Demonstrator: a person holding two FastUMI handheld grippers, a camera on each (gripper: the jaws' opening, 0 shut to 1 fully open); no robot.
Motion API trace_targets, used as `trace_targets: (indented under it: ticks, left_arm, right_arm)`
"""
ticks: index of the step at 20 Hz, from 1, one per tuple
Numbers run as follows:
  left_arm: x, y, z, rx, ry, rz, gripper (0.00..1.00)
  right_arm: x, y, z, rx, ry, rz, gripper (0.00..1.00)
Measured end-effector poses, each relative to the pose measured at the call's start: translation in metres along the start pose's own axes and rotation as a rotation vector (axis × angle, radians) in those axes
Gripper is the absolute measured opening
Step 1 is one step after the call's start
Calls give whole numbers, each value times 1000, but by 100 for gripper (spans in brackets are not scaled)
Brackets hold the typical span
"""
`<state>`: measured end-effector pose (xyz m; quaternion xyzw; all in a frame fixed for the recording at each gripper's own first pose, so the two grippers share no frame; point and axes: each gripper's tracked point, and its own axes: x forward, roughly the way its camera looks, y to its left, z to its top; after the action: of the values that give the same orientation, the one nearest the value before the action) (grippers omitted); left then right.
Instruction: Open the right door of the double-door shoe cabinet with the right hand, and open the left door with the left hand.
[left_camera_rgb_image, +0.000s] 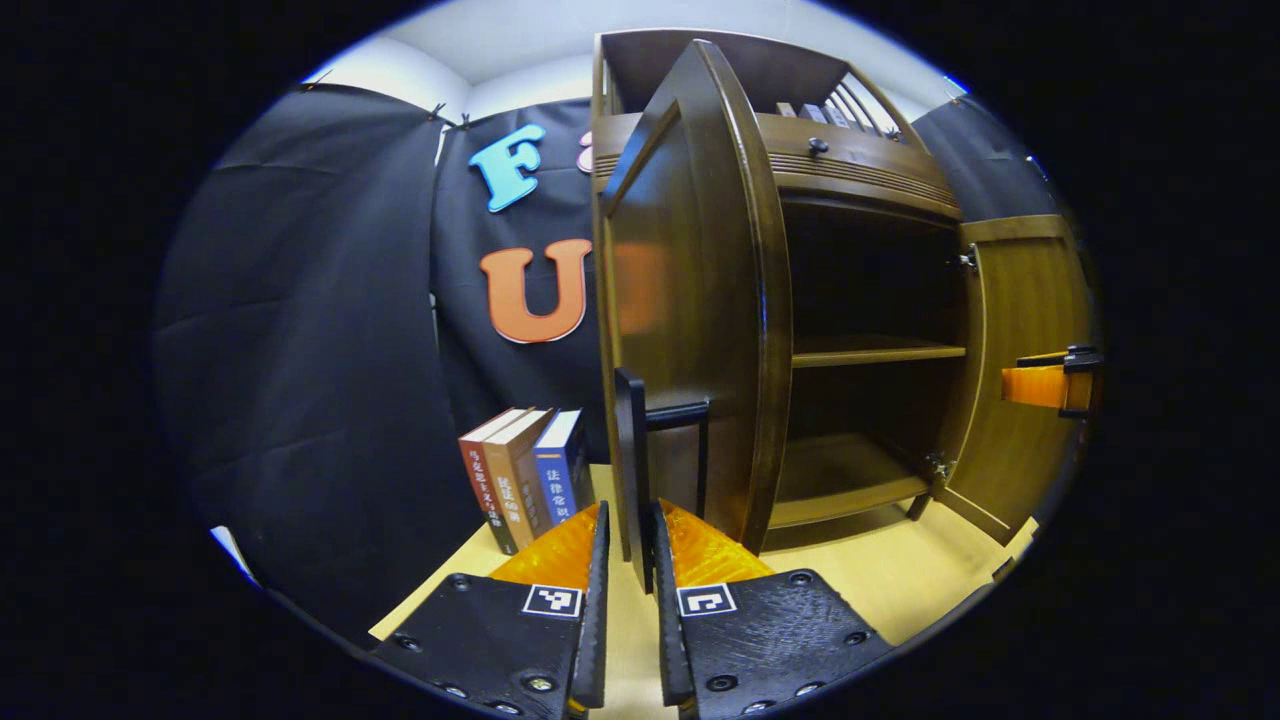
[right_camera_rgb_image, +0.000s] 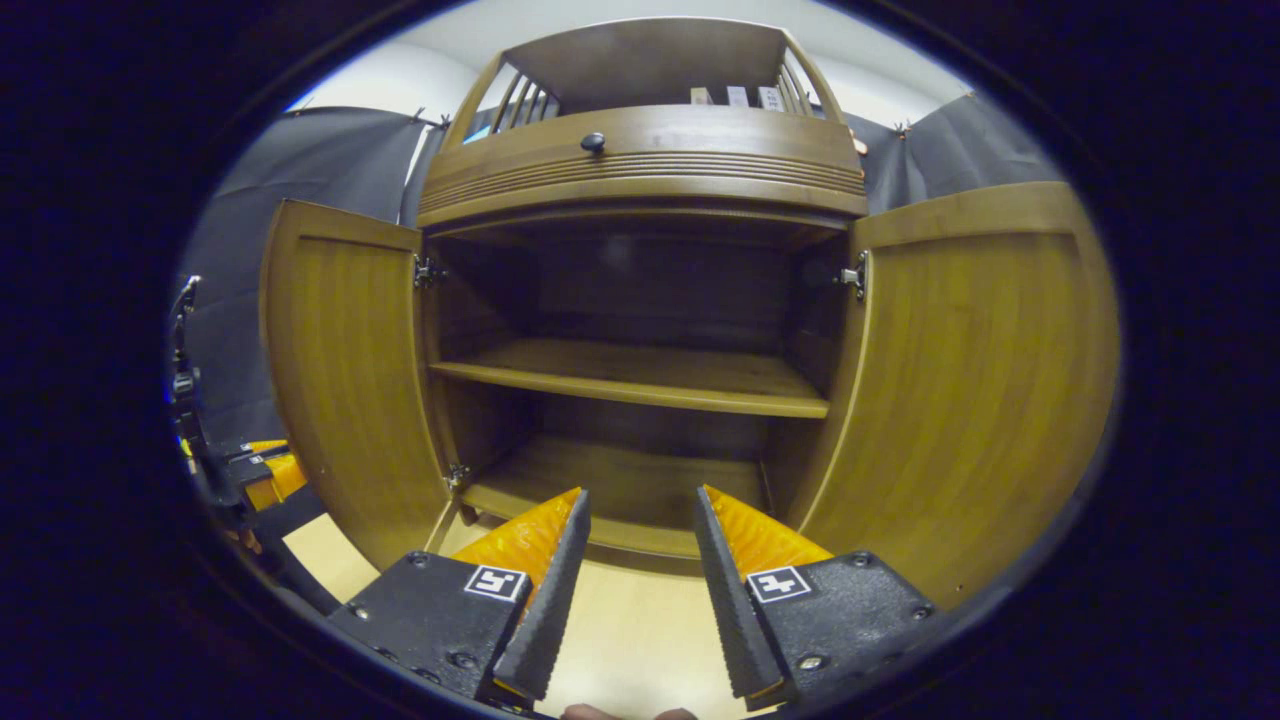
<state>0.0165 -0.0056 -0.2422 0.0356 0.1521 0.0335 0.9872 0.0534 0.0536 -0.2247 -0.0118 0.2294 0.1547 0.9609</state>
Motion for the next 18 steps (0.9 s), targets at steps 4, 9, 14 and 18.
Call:
trace_targets:
  ticks: [4, 9, 14, 18]
  left_arm:
    - [-5, 35, -8, -84, 21, 44, 14]
    - [-5, 39, -11, -96, 32, 38, 14]
    - [-22, 80, -10, -61, 16, 131, 13]
    - [-29, 102, 2, -69, -11, 198, 15]
  right_arm:
    - [-1, 10, 5, -13, -3, 22, 70]
    - [-3, 19, 6, -39, -7, 37, 70]
    - [-5, 15, 3, -32, -4, 22, 67]
    - [-10, 14, 15, -17, -20, 16, 70]
